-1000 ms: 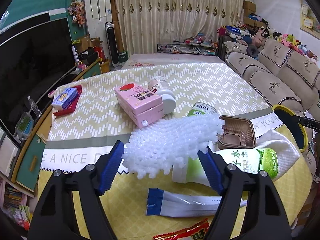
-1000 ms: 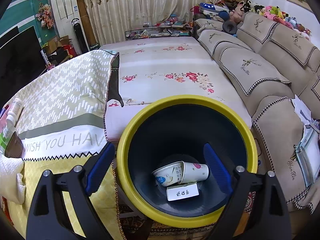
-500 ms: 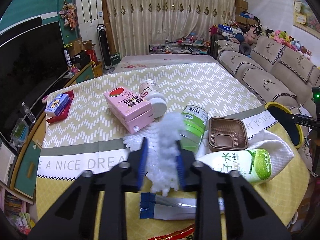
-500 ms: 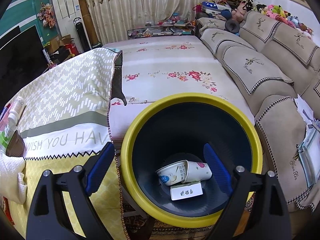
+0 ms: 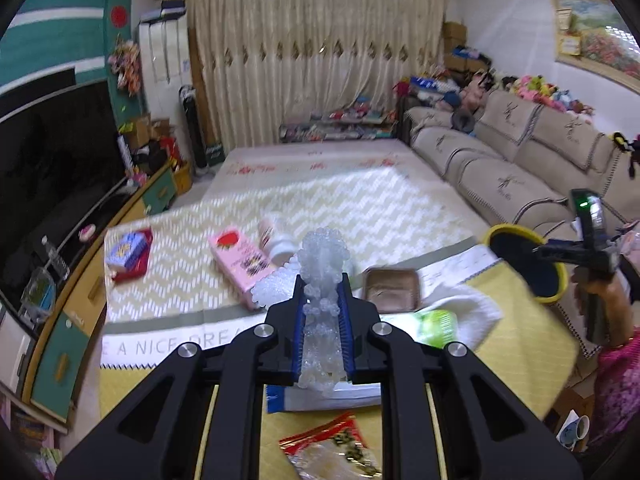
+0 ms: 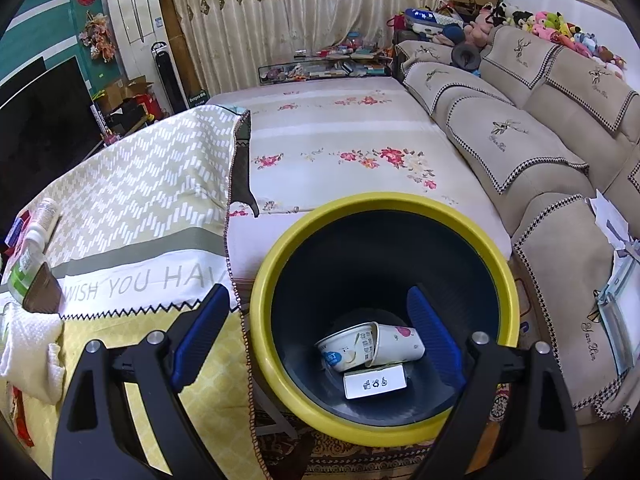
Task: Collect trash
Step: 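Carry the foam net over the bin and open the left gripper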
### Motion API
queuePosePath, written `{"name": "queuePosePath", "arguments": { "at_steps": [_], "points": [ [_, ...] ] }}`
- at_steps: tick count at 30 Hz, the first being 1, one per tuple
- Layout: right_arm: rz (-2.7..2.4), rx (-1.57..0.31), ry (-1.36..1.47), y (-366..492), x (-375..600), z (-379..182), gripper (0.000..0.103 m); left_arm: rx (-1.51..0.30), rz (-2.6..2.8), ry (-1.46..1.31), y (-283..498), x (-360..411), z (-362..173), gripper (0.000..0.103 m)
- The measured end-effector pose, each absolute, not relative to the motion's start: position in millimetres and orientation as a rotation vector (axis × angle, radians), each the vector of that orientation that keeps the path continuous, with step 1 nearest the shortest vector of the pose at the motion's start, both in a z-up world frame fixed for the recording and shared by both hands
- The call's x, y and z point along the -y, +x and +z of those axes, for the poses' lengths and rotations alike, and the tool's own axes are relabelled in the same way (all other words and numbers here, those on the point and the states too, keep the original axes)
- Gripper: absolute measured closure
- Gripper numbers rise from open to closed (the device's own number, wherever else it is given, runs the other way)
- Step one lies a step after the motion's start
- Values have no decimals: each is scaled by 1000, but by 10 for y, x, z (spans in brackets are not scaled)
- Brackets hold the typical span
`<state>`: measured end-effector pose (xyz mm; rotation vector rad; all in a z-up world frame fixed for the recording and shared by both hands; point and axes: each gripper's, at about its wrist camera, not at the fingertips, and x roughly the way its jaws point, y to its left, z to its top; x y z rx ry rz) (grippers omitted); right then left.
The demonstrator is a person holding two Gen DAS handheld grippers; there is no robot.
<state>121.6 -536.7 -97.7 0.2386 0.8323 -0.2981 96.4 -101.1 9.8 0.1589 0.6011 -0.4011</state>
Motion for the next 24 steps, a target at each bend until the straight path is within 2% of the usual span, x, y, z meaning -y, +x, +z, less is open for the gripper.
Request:
{"name": "queuePosePath", "arguments": {
  "at_steps": [8, 24],
  "points": [
    [-368, -739, 242, 845, 5574, -679, 17, -584, -623, 197, 784, 1739, 267, 87],
    [-548, -711, 300, 109, 6305, -734, 17, -732, -942, 306, 959, 4204, -274, 87]
  ]
}}
